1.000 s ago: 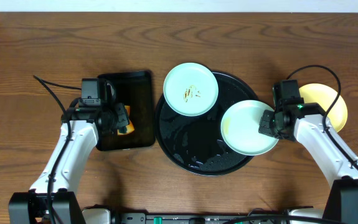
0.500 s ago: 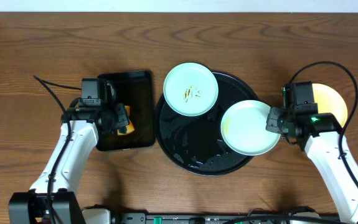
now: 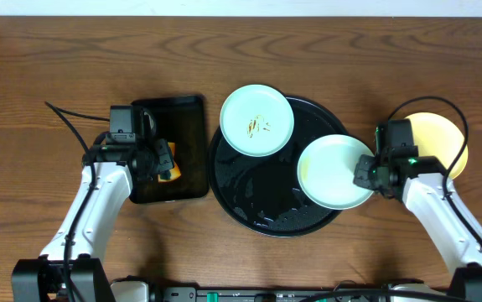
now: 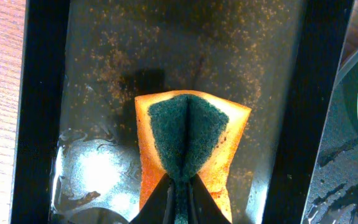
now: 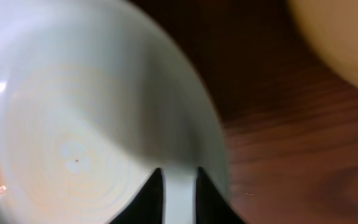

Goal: Clean dirty plates on tray and stack at the side

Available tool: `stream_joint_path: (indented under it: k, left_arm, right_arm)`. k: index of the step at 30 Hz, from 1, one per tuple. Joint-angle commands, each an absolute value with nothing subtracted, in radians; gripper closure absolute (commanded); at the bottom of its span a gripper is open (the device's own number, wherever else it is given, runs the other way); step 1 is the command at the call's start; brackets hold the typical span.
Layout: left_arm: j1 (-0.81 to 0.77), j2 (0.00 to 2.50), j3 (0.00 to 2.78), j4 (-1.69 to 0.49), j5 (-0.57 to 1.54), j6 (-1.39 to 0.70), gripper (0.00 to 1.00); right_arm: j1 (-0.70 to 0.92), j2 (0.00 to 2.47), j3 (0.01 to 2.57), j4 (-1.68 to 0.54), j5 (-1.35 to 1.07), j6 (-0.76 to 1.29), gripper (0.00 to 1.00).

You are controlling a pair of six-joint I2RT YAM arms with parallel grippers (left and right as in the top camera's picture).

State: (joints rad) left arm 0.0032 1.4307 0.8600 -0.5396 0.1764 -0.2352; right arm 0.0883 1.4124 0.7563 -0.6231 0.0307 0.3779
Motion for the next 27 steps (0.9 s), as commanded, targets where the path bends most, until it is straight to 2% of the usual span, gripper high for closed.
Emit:
stream_joint_path:
  k: [1,3,15,18,21,27]
  left_arm:
    - [0.001,1.424,0.862,-0.538,0.167,-0.234,0.92]
    - [0.001,1.424,0.862,-0.538,0.167,-0.234,0.92]
    - [0.001,1.424,0.862,-0.538,0.167,-0.241,0.92]
    - [0.001,1.424,0.862,-0.538,0.167,-0.241,0.92]
    - [0.001,1.424,0.862,-0.538,0.167,-0.241,0.92]
    - [0.001,1.424,0.862,-0.538,0.167,-0.241,0.92]
  right_arm:
    - [0.079,1.423,0.723,-0.606,-0.022,0.416,0.93]
    - [0.079,1.423,0.723,-0.601,-0.022,0.414,0.99]
    - [0.079,1.403,0.728,-0.596,-0.024,0.413,0.98]
    - [0.079,1.37,0.745,-0.605,-0.024,0.411,0.91]
    - [0.078,1.322,0.773,-0.614,-0.023,0.404,0.79]
    - [0.076,1.237,0.786,-0.65,0.053,0.386,0.69]
